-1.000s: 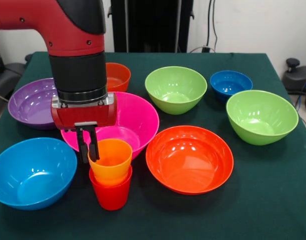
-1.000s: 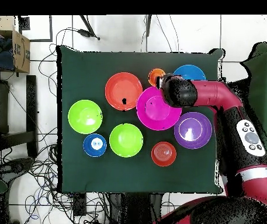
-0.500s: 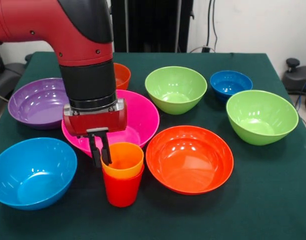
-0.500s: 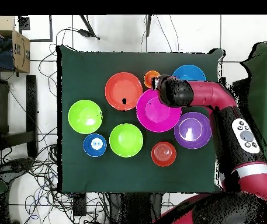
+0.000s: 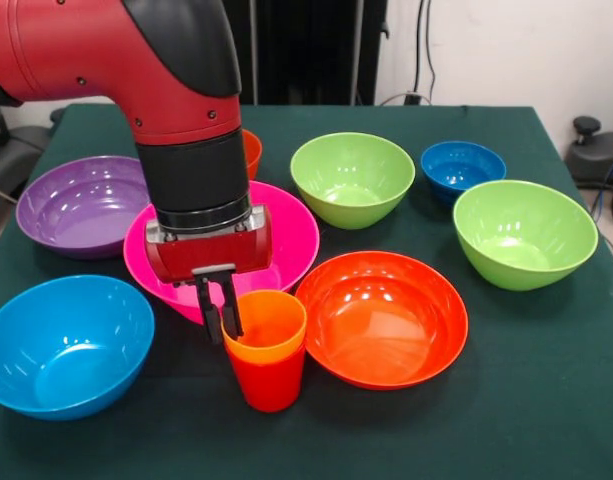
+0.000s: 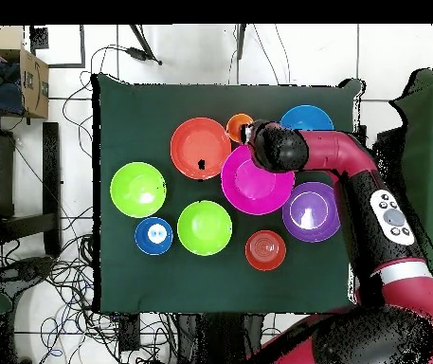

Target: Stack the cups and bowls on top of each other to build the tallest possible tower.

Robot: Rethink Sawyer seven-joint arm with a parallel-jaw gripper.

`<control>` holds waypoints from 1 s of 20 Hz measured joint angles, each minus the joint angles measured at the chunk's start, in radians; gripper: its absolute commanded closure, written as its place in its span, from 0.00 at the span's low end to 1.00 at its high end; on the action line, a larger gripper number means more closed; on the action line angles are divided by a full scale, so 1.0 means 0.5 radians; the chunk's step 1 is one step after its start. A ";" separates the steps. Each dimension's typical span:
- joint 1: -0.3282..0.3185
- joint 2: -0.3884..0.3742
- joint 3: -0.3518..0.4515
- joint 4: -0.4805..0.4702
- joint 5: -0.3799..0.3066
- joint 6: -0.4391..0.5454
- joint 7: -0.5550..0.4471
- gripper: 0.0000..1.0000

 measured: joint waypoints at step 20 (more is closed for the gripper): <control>0.016 0.017 0.024 -0.032 -0.001 0.000 0.000 1.00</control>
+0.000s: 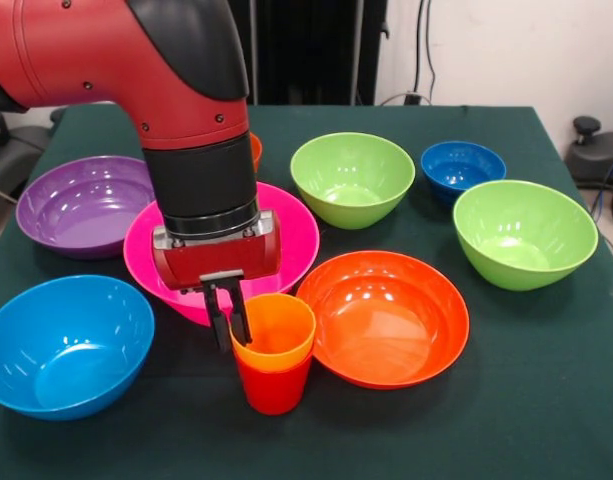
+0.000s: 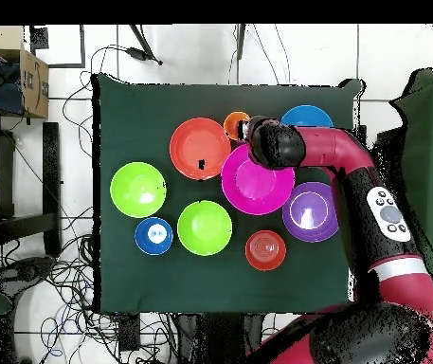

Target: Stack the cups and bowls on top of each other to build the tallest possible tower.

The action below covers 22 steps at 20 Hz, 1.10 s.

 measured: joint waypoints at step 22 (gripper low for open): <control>0.090 -0.046 0.000 -0.030 0.000 0.025 0.000 0.00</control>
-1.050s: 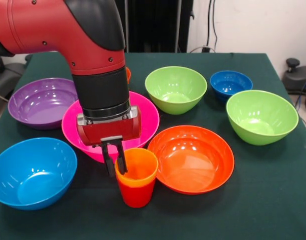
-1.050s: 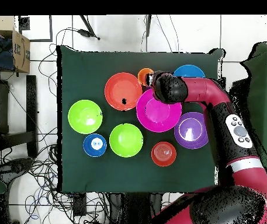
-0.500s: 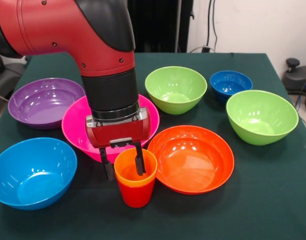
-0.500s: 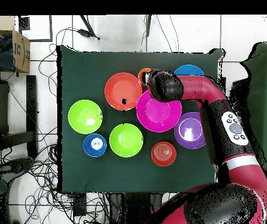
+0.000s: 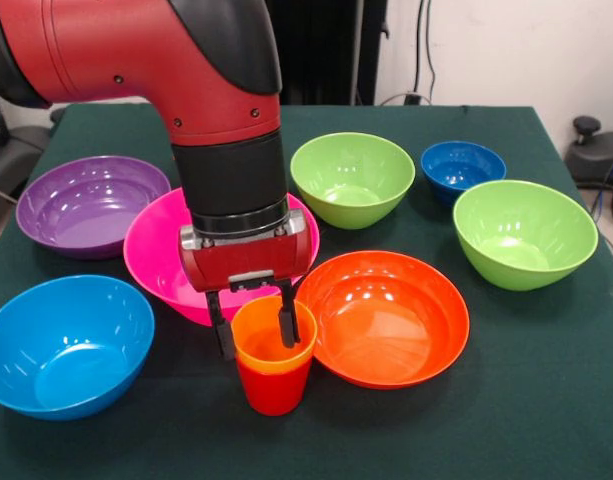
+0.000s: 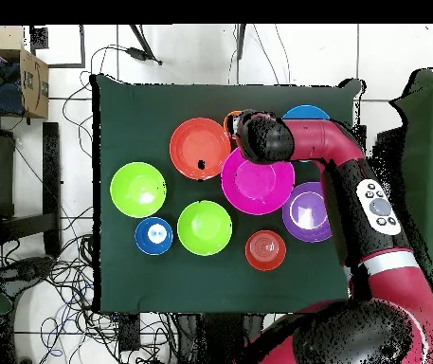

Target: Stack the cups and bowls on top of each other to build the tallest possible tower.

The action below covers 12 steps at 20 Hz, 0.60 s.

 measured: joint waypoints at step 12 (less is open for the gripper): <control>0.048 -0.240 0.005 -0.083 0.032 0.419 0.000 0.00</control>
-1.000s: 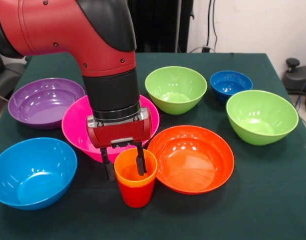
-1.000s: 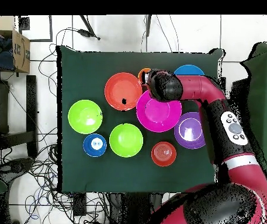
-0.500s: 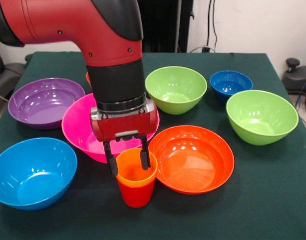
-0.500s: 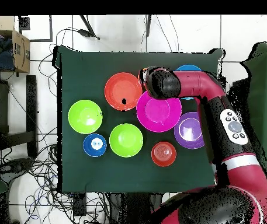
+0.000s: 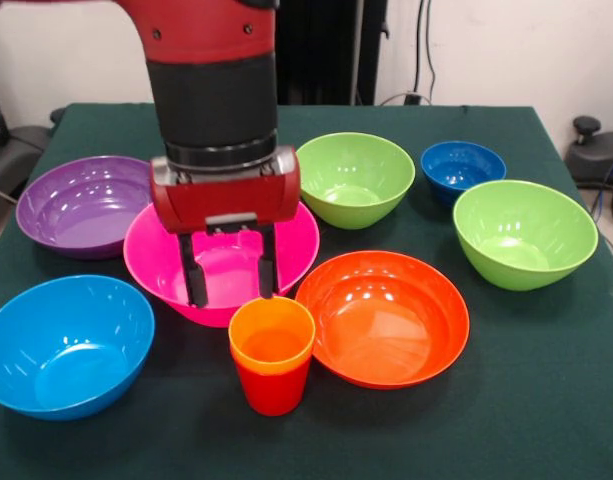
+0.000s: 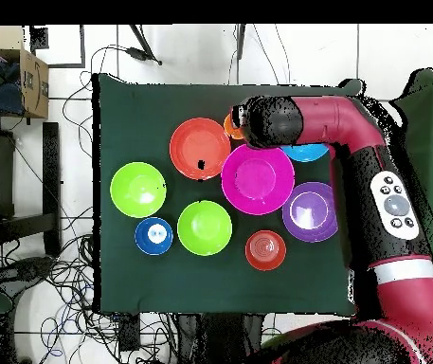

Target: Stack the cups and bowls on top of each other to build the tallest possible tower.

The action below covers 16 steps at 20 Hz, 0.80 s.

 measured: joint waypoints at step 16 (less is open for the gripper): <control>0.064 -0.396 -0.114 -0.023 0.001 0.489 0.000 0.00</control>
